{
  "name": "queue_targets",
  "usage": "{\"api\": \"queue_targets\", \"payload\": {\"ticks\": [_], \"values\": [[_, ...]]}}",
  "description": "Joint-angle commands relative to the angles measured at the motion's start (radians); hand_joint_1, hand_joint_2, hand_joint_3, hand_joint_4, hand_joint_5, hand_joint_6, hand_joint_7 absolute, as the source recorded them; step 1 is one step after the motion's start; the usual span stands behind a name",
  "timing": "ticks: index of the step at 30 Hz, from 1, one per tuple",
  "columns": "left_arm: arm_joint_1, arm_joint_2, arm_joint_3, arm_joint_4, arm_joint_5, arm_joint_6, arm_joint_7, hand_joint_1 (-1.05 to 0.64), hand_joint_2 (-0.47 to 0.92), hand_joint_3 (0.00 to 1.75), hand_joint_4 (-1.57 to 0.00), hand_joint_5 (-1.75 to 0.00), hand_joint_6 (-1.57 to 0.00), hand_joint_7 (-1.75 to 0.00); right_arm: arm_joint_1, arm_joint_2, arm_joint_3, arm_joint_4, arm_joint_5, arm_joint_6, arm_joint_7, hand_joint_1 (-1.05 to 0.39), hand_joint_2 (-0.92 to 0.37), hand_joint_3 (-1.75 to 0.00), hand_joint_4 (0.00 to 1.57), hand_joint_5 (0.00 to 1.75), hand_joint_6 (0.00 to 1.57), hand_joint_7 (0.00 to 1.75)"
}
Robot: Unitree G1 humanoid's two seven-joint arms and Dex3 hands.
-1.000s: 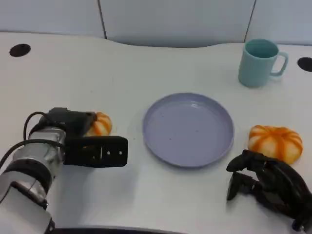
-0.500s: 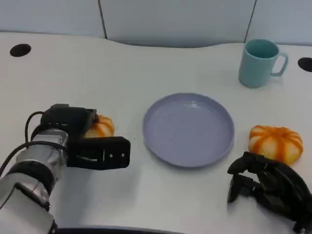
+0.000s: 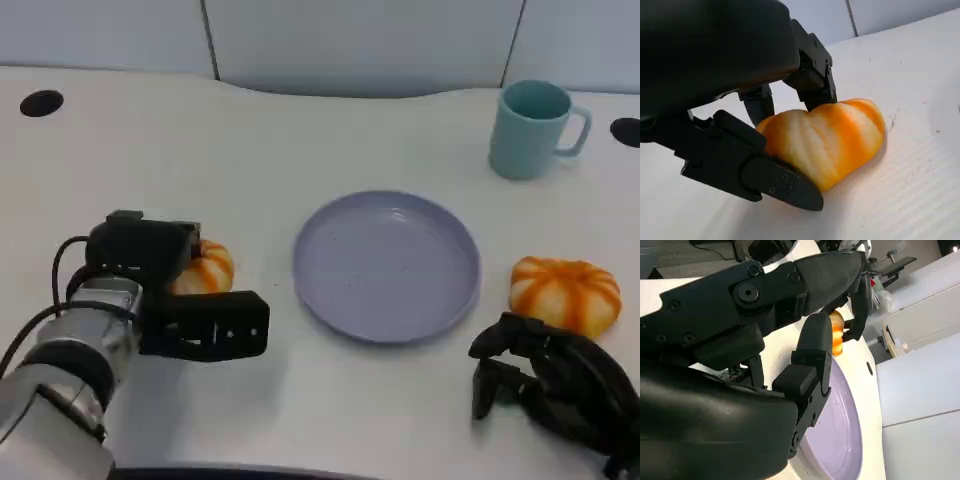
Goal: Grasp the bread from the table and place it into the plate.
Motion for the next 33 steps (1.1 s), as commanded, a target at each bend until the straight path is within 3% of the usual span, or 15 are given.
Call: {"api": "queue_targets", "payload": {"ticks": [1,3,4,5,7,15,22,24,26,29,30,33], "values": [[0.028,0.008,0.039,0.008,-0.043,-0.009,0.001,-0.27,0.91,0.05,-0.61,-1.48,-0.59,-1.16,0.021,-0.007,0.004,0.033,-0.016,0.018,-0.009,-0.54,-0.92,-0.11,0.57,1.63,0.74,0.98],[0.027,0.015,0.063,0.003,-0.066,-0.033,0.006,-0.25,0.90,0.05,-0.60,-1.54,-0.59,-1.20,0.018,-0.004,0.006,0.039,-0.020,0.016,-0.019,-0.55,-0.92,-0.10,0.58,1.60,0.75,0.97],[0.027,0.019,0.075,0.001,-0.076,-0.046,0.008,-0.25,0.91,0.07,-0.60,-1.66,-0.52,-1.46,0.017,-0.002,0.006,0.043,-0.023,0.012,-0.025,-0.54,-0.92,-0.10,0.58,1.58,0.75,0.97],[0.025,0.022,0.087,-0.001,-0.088,-0.056,0.008,-0.25,0.91,0.09,-0.61,-1.70,-0.48,-1.60,0.018,-0.002,0.009,0.040,-0.027,0.016,-0.035,-0.54,-0.92,-0.10,0.58,1.58,0.75,0.97],[0.021,0.025,0.107,-0.004,-0.105,-0.068,0.005,-0.26,0.92,0.17,-0.66,-1.74,-0.48,-1.72,0.019,0.000,0.011,0.036,-0.026,0.021,-0.039,-0.53,-0.92,-0.10,0.58,1.56,0.75,0.96],[-0.030,0.038,0.126,-0.029,-0.118,-0.117,-0.003,-0.23,0.83,0.32,-0.68,-1.75,-0.49,-1.74,0.013,0.006,0.014,0.052,-0.026,0.011,-0.042,-0.52,-0.92,-0.09,0.61,1.58,0.76,0.95],[-0.081,0.041,0.090,-0.055,-0.078,-0.193,0.032,-0.24,0.83,0.27,-0.69,-1.75,-0.49,-1.75,0.008,0.010,0.020,0.053,-0.034,0.003,-0.053,-0.52,-0.92,-0.10,0.61,1.60,0.77,0.95],[-0.096,0.037,0.077,-0.060,-0.067,-0.201,0.031,-0.25,0.84,0.17,-0.68,-1.75,-0.53,-1.61,0.004,0.012,0.018,0.057,-0.030,0.001,-0.045,-0.50,-0.92,-0.11,0.61,1.60,0.76,0.95],[-0.110,0.032,0.064,-0.065,-0.053,-0.206,0.030,-0.27,0.87,0.07,-0.67,-1.72,-0.68,-1.21,-0.001,0.015,0.011,0.069,-0.018,0.006,-0.027,-0.49,-0.92,-0.12,0.61,1.61,0.75,0.96],[-0.129,0.023,0.042,-0.070,-0.030,-0.207,0.037,-0.29,0.90,0.02,-0.72,-1.52,-0.83,-0.81,-0.008,0.018,0.005,0.088,-0.015,0.005,-0.023,-0.48,-0.92,-0.12,0.62,1.60,0.75,0.96],[-0.135,0.018,0.031,-0.072,-0.019,-0.212,0.051,-0.29,0.90,0.01,-0.73,-1.50,-0.85,-0.77,-0.007,0.018,0.009,0.085,-0.023,0.011,-0.039,-0.48,-0.92,-0.12,0.62,1.60,0.75,0.96],[-0.151,0.000,0.011,-0.075,0.002,-0.225,0.075,-0.26,0.91,0.01,-0.72,-1.71,-0.75,-1.14,-0.007,0.021,0.009,0.083,-0.021,0.013,-0.037,-0.49,-0.92,-0.09,0.64,1.54,0.78,0.91]]}}
